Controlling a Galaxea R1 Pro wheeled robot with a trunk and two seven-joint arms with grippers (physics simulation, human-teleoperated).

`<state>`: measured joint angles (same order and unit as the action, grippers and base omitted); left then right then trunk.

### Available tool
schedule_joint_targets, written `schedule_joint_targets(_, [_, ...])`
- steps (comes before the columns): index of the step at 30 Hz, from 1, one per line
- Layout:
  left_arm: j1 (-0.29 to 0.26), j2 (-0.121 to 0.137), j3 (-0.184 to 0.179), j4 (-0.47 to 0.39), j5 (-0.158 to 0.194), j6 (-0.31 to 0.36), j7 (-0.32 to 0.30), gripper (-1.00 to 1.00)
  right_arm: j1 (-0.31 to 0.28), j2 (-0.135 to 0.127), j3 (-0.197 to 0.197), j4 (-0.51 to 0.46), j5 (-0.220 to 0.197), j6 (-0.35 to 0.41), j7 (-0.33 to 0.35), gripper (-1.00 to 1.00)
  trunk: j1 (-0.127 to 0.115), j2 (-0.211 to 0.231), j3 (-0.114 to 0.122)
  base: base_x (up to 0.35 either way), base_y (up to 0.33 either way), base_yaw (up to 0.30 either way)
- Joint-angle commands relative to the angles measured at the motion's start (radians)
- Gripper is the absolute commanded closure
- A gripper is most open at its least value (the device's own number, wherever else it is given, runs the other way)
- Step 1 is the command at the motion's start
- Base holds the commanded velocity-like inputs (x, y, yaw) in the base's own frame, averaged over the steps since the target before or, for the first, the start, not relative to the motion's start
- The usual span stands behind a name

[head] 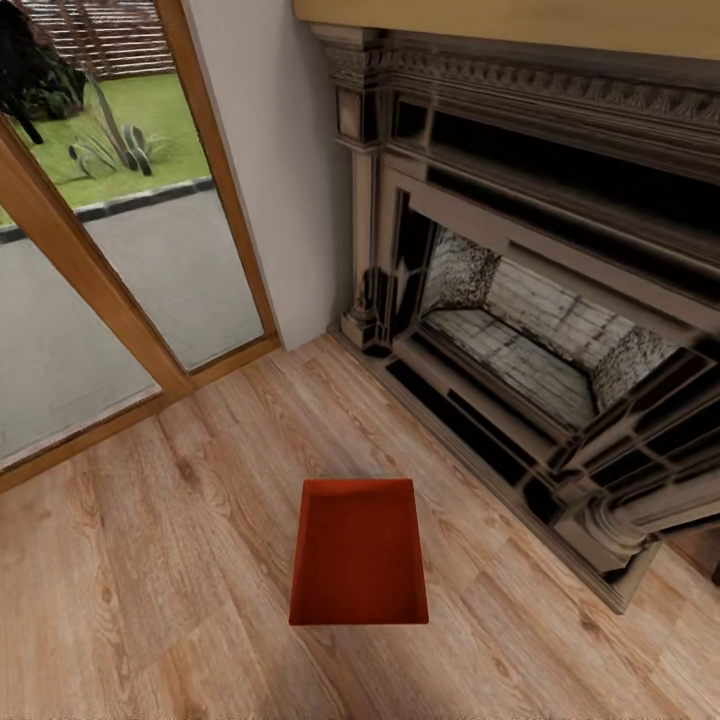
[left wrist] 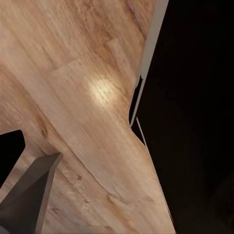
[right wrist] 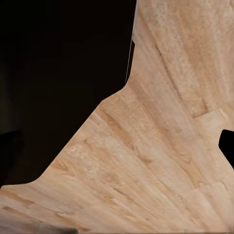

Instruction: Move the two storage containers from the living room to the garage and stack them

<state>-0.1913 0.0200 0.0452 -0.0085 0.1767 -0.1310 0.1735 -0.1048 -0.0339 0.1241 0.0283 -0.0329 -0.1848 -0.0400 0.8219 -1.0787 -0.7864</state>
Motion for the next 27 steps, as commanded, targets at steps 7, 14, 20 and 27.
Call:
schedule_joint_targets(7, [0.000, 0.000, 0.004, 0.001, 0.004, -0.004, 0.000, -1.00, -0.001, 0.000, 0.007, 0.004, -0.004, -0.005, -0.003, -1.00, 0.000, 0.000, -0.011, 0.000, 0.000, 0.000])
schedule_joint_targets(14, [0.000, 0.000, 0.004, 0.001, 0.004, -0.004, 0.000, -1.00, -0.001, 0.002, 0.008, 0.004, -0.004, -0.003, -0.003, -1.00, 0.000, 0.000, -0.021, 0.000, 0.000, 0.000])
schedule_joint_targets(20, [0.000, 0.000, 0.004, 0.001, 0.004, -0.004, 0.000, -1.00, -0.001, 0.002, 0.007, 0.003, -0.005, -0.002, -0.003, -1.00, 0.000, 0.000, -0.030, 0.000, 0.000, 0.000])
schedule_joint_targets(27, [0.000, -0.006, 0.008, 0.001, 0.005, -0.004, 0.000, -1.00, -0.001, 0.002, 0.006, 0.003, -0.004, -0.004, -0.003, -1.00, 0.000, 0.000, -0.040, 0.000, 0.000, 0.000])
